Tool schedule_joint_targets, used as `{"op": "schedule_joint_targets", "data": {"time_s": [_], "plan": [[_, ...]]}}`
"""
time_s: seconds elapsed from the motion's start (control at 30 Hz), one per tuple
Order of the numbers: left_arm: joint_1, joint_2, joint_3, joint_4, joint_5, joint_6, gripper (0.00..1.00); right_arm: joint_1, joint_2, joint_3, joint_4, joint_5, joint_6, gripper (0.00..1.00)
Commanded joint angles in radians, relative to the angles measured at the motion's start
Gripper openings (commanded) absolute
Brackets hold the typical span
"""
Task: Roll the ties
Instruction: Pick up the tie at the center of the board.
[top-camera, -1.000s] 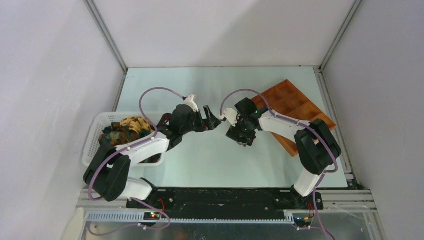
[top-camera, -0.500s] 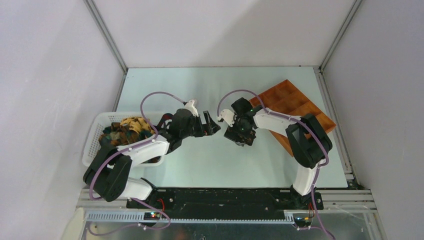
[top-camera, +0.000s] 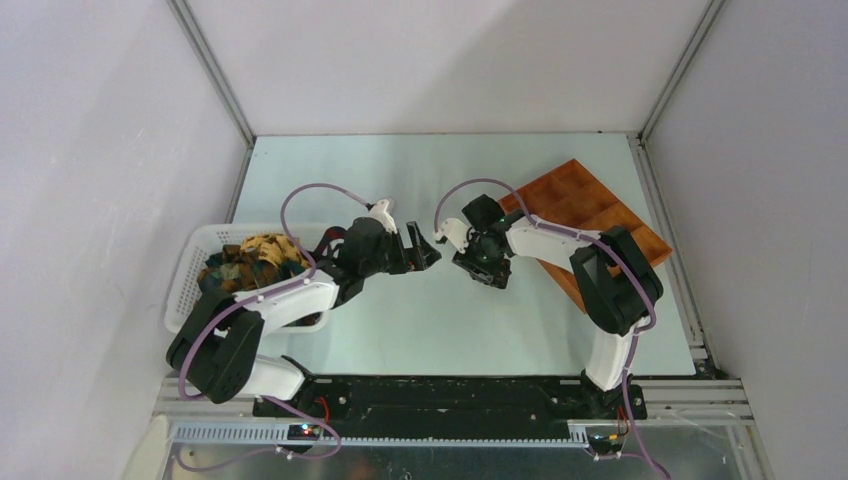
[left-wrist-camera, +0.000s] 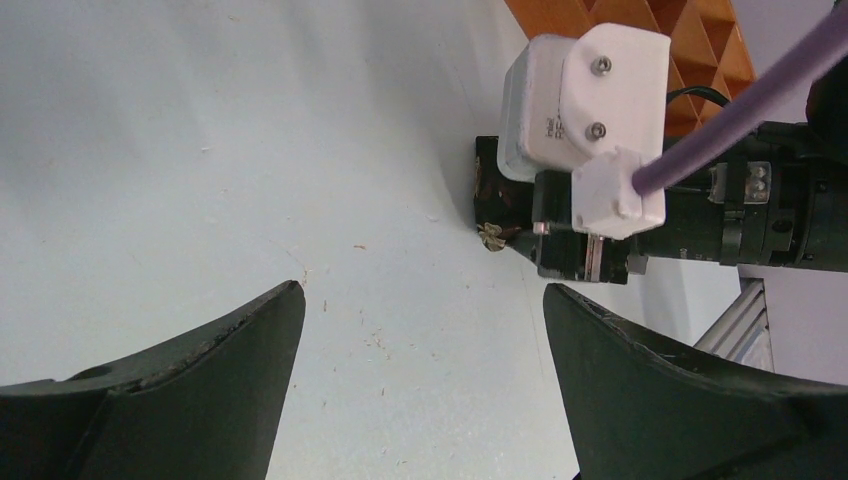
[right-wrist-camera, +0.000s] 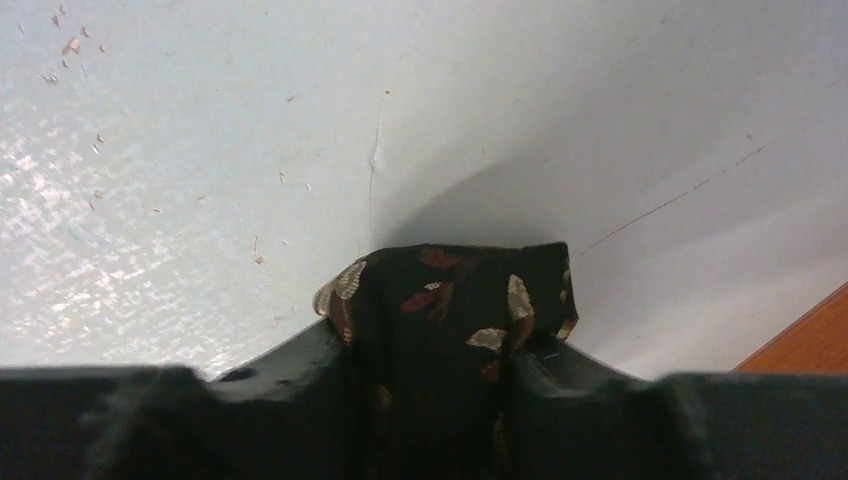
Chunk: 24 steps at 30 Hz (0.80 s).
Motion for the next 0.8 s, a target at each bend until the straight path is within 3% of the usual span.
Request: {"op": "schedule_joint_targets", "data": {"time_s": [0.0,0.07,0.17,0.27,0.3,0.37,0.43,0.63,0.77], "plan": [[0.001,-0.036,0.016,0.031,-0.004,-0.006,0.95,-0.011,0.033,0.019,0.012,0.018,0.001,0.32],[0.001,-0.037,0.015,0.03,-0.005,-0.01,0.95,-0.013,0.042,0.028,0.004,0.011,0.006,0.21],[0.001,-0.034,0.016,0.032,-0.007,-0.011,0.95,-0.014,0.053,0.036,0.003,0.002,0.012,0.2],[0.001,-0.031,0.019,0.028,-0.01,-0.011,0.95,-0.007,0.051,0.036,0.011,0.006,0.016,0.58],[0.001,-0.033,0.018,0.024,-0.013,-0.011,0.95,-0.003,0.047,0.036,0.015,0.007,0.017,0.64],[0.0,-0.04,0.017,0.02,-0.02,-0.011,0.95,-0.001,0.037,0.038,0.033,0.01,0.038,0.86],[0.001,-0.049,0.018,0.013,-0.024,-0.013,0.95,-0.002,0.016,0.038,0.053,-0.007,0.055,0.98],[0.002,-0.078,0.042,-0.047,-0.066,0.005,0.97,-0.013,-0.123,0.038,0.148,-0.09,0.16,0.99],[0.002,-0.099,0.082,-0.114,-0.123,0.013,1.0,-0.029,-0.223,0.036,0.219,-0.04,0.309,0.99]]}}
